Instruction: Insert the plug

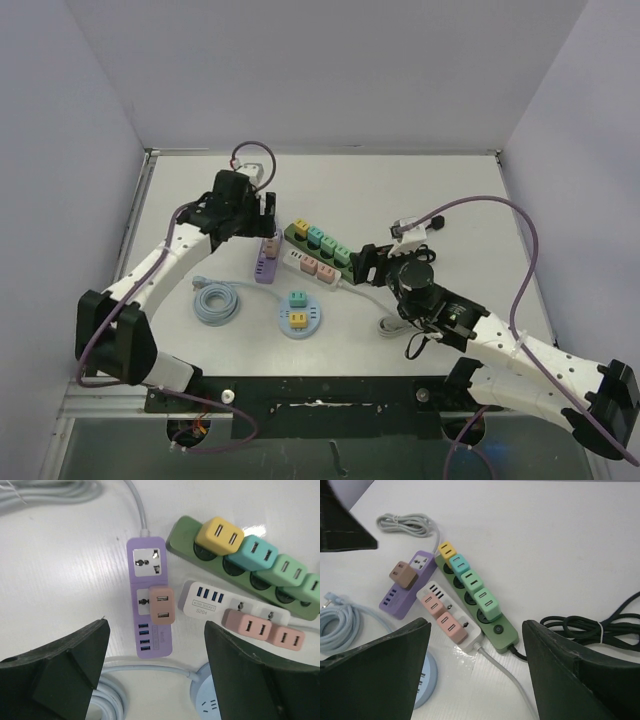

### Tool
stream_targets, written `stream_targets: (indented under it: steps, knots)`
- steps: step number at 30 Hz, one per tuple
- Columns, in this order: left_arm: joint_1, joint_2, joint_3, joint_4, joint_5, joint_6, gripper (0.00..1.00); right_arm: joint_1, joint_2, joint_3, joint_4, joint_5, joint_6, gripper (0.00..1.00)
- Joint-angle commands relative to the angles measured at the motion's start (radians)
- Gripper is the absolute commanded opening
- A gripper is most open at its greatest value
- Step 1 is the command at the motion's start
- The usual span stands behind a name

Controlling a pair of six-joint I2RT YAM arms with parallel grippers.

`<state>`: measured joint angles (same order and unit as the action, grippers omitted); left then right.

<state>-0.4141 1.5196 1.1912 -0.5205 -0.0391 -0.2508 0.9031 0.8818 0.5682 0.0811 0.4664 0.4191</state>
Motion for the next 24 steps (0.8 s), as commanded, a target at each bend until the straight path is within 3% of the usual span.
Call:
stream_targets:
  steps: [1,7,11,18,24]
  knots:
    - [0.020,-0.159,0.010,0.066,-0.060,-0.057,0.76,-0.036,-0.002,0.129,-0.276,0.139,0.099,0.77]
    - [0.021,-0.431,-0.165,0.117,-0.088,-0.074,0.76,-0.051,-0.023,0.239,-0.480,0.204,0.133,0.83]
    - [0.023,-0.654,-0.271,0.173,-0.129,-0.090,0.77,-0.050,-0.047,0.330,-0.642,0.345,0.169,0.85]
    - [0.023,-0.870,-0.246,0.009,-0.351,-0.098,0.77,-0.050,-0.143,0.485,-0.902,0.560,0.202,0.91]
    - [0.023,-0.948,-0.173,-0.119,-0.412,-0.085,0.77,-0.050,-0.251,0.546,-0.976,0.600,0.208,0.98]
